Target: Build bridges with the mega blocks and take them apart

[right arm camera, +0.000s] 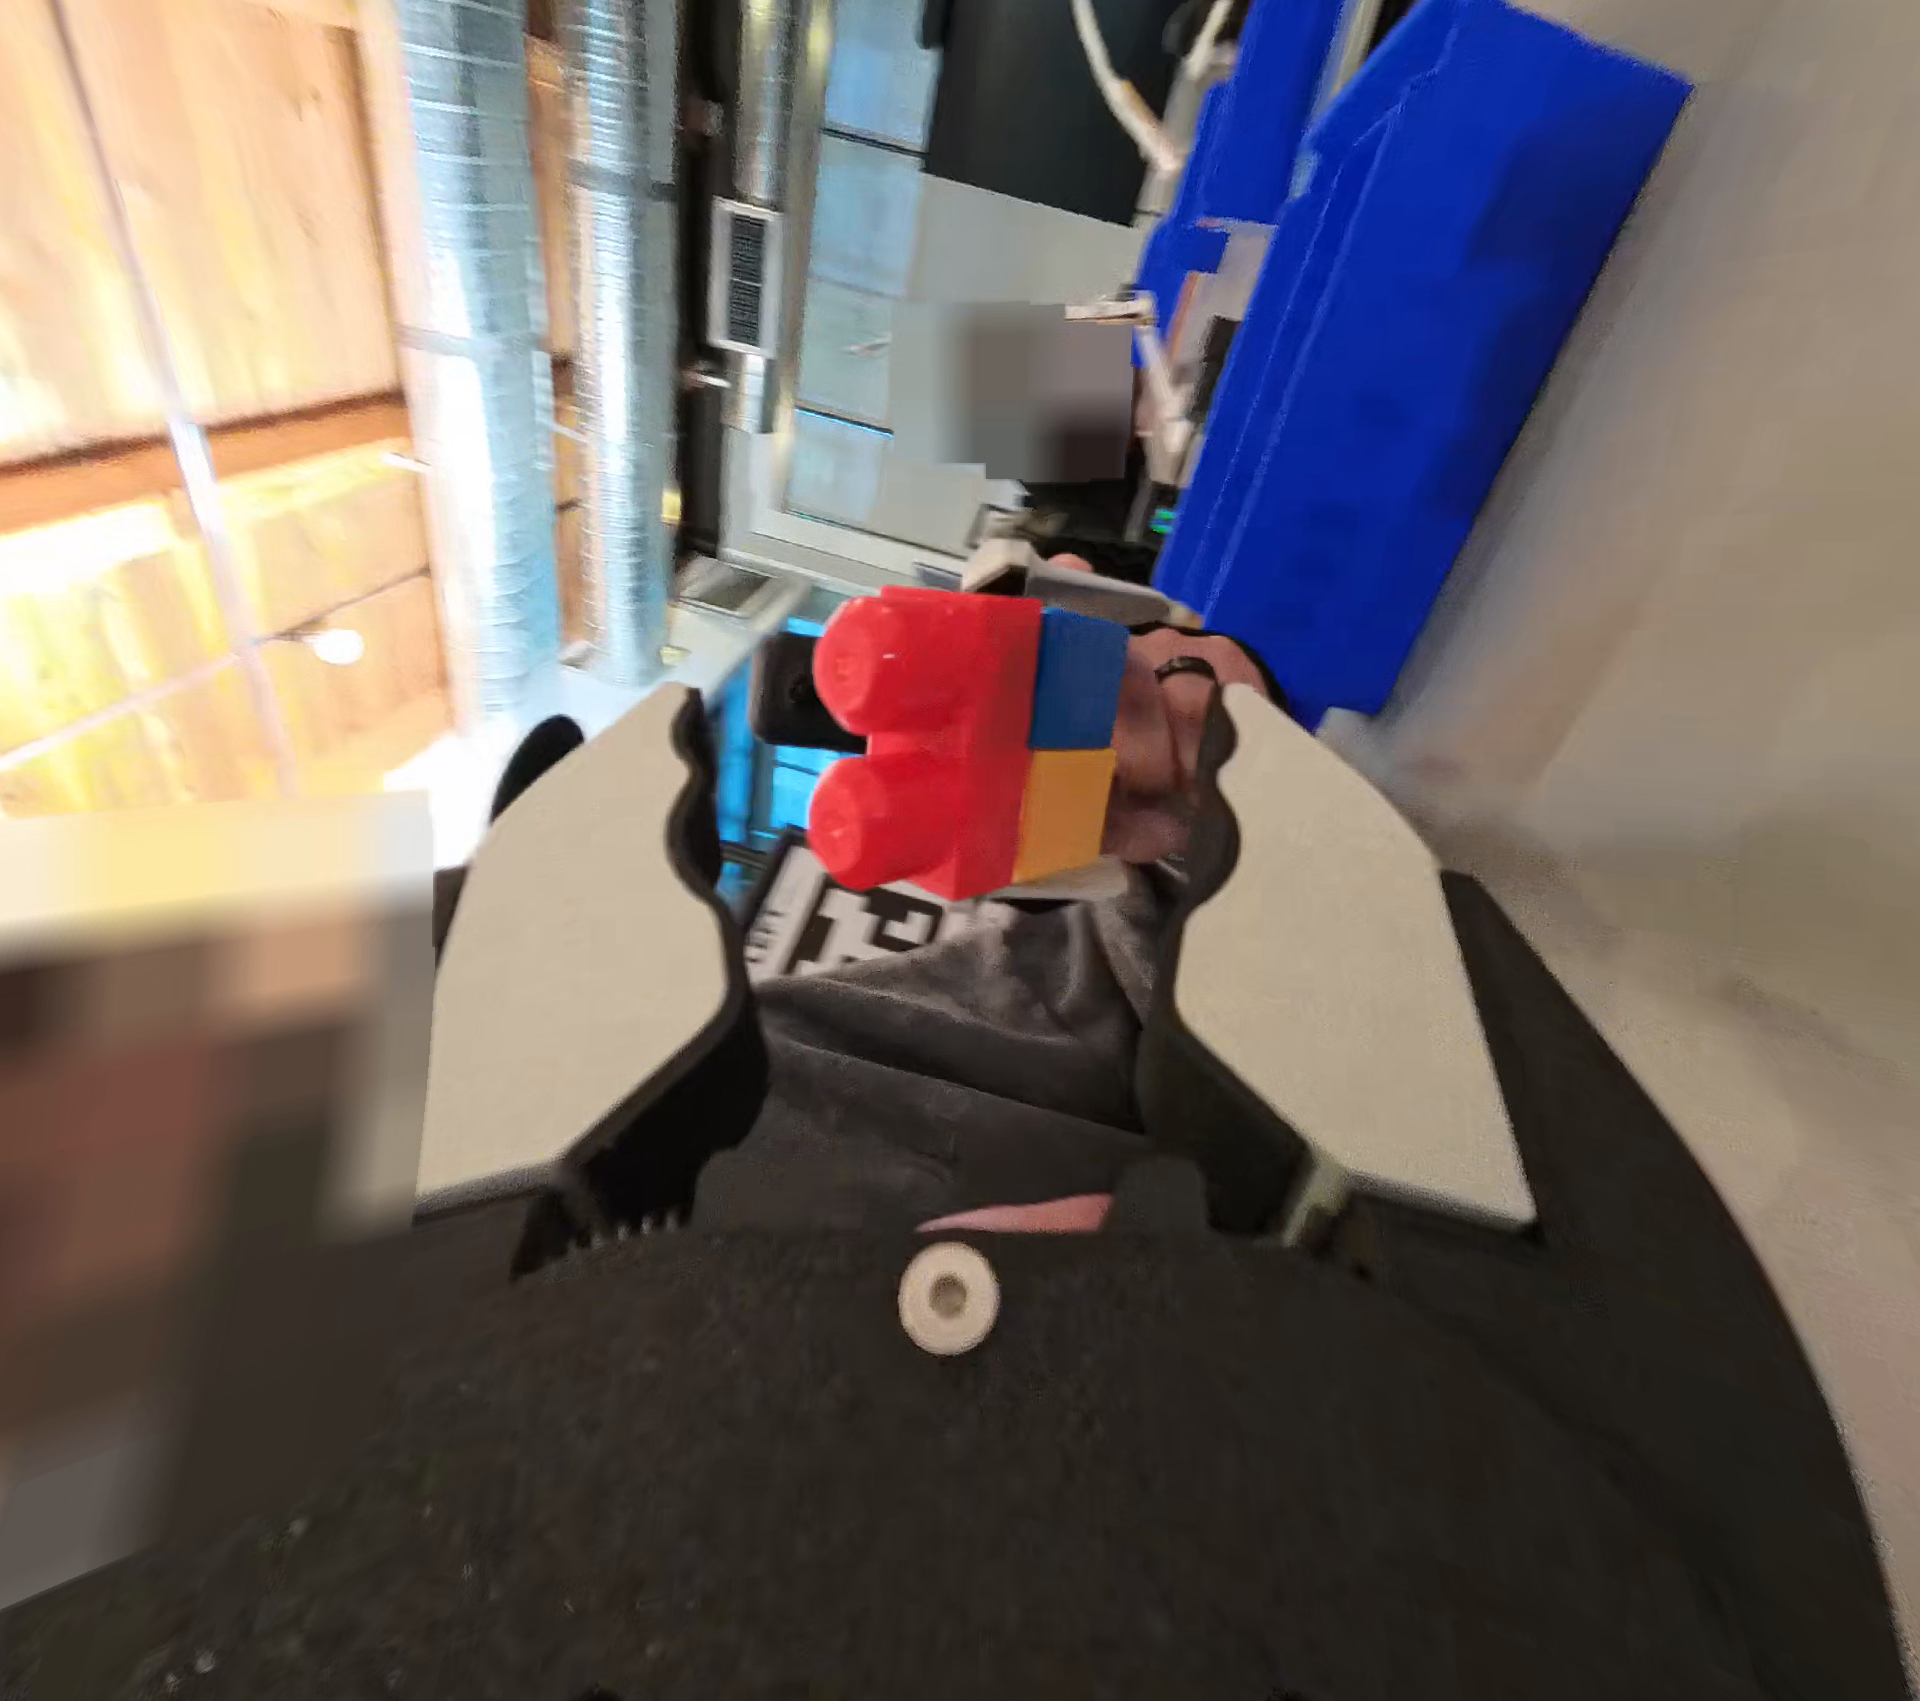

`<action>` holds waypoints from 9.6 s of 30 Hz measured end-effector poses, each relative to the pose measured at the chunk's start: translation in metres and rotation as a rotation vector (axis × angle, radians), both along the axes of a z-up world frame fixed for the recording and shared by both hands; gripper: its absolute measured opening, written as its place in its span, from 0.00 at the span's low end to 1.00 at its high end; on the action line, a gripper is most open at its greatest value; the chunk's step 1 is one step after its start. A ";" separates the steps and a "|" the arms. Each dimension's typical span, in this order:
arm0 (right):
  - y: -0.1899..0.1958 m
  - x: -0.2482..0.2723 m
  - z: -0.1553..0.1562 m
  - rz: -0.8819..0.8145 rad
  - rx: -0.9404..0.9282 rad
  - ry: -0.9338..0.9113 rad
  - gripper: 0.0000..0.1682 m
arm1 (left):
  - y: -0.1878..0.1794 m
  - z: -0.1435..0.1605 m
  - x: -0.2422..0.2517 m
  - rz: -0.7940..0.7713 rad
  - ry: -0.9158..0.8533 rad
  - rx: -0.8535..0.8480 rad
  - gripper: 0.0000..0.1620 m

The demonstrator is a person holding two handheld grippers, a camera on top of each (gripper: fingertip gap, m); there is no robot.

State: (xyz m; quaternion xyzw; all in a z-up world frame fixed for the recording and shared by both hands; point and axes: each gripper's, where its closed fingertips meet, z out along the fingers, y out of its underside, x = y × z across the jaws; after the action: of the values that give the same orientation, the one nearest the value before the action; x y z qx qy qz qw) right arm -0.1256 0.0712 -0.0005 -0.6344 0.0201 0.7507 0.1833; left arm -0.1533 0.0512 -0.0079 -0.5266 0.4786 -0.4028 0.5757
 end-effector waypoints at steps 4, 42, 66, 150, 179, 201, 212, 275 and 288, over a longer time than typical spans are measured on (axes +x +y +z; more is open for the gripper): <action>-0.005 -0.019 0.001 0.072 -0.037 0.276 0.52 | -0.005 0.005 -0.001 -0.014 -0.026 0.010 0.46; -0.003 -0.027 -0.037 0.086 0.149 0.353 0.60 | 0.002 -0.067 0.036 -0.090 0.250 0.062 0.46; -0.029 -0.036 -0.050 0.245 0.101 0.353 0.60 | 0.003 -0.067 0.023 -0.043 0.225 0.074 0.46; -0.009 0.207 0.037 -0.757 0.448 -1.494 0.23 | 0.061 -0.100 0.001 0.210 0.234 -0.422 0.45; 0.038 0.387 -0.122 -0.129 0.034 -1.867 0.23 | 0.050 -0.128 0.009 0.223 0.401 -0.355 0.44; 0.075 0.335 -0.158 0.592 1.120 -1.686 0.24 | 0.048 -0.130 0.014 0.180 0.360 -0.297 0.44; 0.053 0.310 0.028 0.041 1.228 -1.774 0.36 | 0.041 -0.128 0.018 0.143 0.353 -0.320 0.45; -0.057 0.024 -0.094 -0.567 0.924 -0.853 0.28 | 0.029 -0.071 -0.089 -0.090 0.939 0.100 0.38; -0.060 0.029 -0.095 -0.575 0.913 -0.852 0.27 | -0.002 -0.171 -0.012 -0.605 1.084 0.515 0.38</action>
State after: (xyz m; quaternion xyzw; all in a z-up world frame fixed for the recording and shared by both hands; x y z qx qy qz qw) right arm -0.0964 0.0114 -0.0955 -0.7030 -0.2046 0.2907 0.6160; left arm -0.1650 0.0497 -0.1791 -0.3431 0.9072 -0.0979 0.2229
